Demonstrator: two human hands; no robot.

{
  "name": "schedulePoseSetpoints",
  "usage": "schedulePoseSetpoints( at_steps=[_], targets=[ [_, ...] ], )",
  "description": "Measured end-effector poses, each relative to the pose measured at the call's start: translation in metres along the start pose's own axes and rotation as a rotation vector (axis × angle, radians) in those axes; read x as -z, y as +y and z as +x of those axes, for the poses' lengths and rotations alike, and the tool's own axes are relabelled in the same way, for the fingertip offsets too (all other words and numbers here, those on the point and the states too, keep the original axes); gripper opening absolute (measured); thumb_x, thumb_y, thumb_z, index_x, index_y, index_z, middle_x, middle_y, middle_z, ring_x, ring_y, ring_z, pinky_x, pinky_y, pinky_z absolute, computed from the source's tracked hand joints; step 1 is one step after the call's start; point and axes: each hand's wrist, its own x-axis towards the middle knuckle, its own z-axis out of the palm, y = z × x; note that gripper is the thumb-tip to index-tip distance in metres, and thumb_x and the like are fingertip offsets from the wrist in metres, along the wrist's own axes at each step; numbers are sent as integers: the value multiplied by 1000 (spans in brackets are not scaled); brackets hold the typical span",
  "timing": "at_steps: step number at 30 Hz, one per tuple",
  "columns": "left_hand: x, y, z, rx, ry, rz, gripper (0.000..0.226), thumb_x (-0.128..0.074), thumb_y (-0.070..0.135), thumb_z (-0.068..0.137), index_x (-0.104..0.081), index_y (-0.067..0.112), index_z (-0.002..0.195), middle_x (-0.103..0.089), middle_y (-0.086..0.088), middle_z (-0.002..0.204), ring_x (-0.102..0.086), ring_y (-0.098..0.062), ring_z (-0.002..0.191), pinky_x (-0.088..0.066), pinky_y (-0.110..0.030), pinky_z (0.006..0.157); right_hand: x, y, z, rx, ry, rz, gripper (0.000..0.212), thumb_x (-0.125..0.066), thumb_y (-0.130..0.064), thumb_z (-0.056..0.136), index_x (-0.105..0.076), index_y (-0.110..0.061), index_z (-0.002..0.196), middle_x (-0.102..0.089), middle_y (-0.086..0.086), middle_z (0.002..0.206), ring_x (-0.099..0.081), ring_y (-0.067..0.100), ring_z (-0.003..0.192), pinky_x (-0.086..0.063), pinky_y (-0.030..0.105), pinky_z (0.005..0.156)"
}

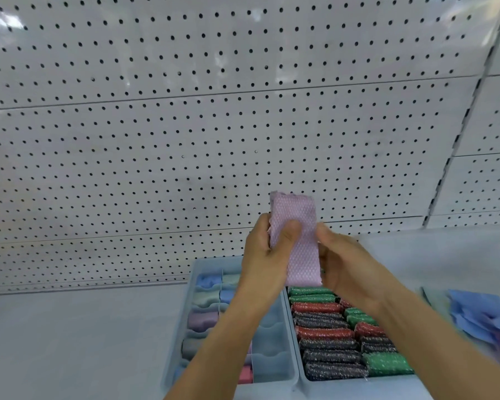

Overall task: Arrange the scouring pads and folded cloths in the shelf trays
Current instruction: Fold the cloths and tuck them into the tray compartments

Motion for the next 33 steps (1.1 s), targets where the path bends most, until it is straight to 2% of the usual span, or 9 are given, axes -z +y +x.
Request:
schedulePoseSetpoints(
  at_steps=[3, 7, 13, 16, 19, 25, 27, 29, 33],
  targets=[
    [3, -2, -2, -10, 10, 7, 10, -59, 23, 96, -57, 13, 95, -67, 3, 82, -64, -8, 73, -54, -29, 66, -4, -3, 1, 60, 82, -31, 33, -78, -24, 75, -66, -5, 100, -69, 17, 102, -67, 28, 87, -54, 43, 78],
    [19, 5, 0, 50, -81, -47, 7, -54, 18, 98, -59, 22, 101, -68, -8, 85, -64, -20, 76, -53, -36, 61, -6, -10, 1, 198, 118, -4, 20, -70, -8, 75, -73, -16, 93, -68, 15, 92, -60, 28, 81, -48, 43, 73],
    [38, 18, -2, 50, -265, -52, 35, -44, 10, 91, -71, 25, 76, -68, -4, 88, -63, -23, 81, -53, -34, 51, -10, -16, -2, 276, 29, -55, 45, -46, 6, 90, -73, -19, 64, -70, 6, 81, -66, 16, 72, -54, 30, 53],
    [43, 20, -2, 116, -319, -138, 34, -43, 30, 81, -71, 23, 99, -65, -7, 93, -63, -24, 80, -54, -39, 52, -11, -14, 1, 330, 80, -156, 56, -40, 11, 93, -66, -19, 54, -65, 1, 70, -59, 10, 62, -45, 21, 48],
    [43, 19, -3, 296, -276, -131, 60, -52, 65, 78, -59, 24, 121, -64, -15, 103, -67, -29, 83, -56, -39, 54, -8, -10, 4, 474, 162, -378, 57, -39, 18, 89, -64, -22, 56, -59, -2, 66, -49, 12, 61, -38, 20, 53],
    [47, 14, -3, 313, -216, 13, 19, -64, 8, 90, -67, 5, 108, -70, -10, 92, -66, -18, 68, -57, -28, 56, -10, -3, 4, 541, 163, -364, 49, -42, 12, 91, -74, -21, 74, -65, 2, 83, -57, 25, 78, -47, 33, 61],
    [50, 14, -3, 253, -147, 34, 15, -65, 5, 89, -67, 4, 104, -67, -16, 91, -62, -22, 60, -58, -29, 54, -10, -1, 2, 481, 183, -291, 27, -50, -14, 97, -73, -27, 101, -66, 4, 93, -60, 25, 81, -51, 41, 59],
    [52, 13, -2, 189, -99, 78, 13, -66, 3, 89, -66, 2, 101, -60, -26, 93, -60, -26, 57, -57, -30, 52, -10, 1, 1, 375, 163, -361, 32, -62, -39, 87, -63, -32, 118, -66, 3, 97, -63, 20, 77, -55, 38, 57],
    [59, 14, -3, 99, -114, 37, 21, -64, -4, 87, -69, 9, 102, -64, -13, 90, -60, -23, 57, -53, -28, 50, -18, 6, 5, 322, 114, -341, 24, -68, 0, 84, -71, -17, 100, -70, 7, 93, -64, 25, 67, -55, 37, 54]
  ],
)
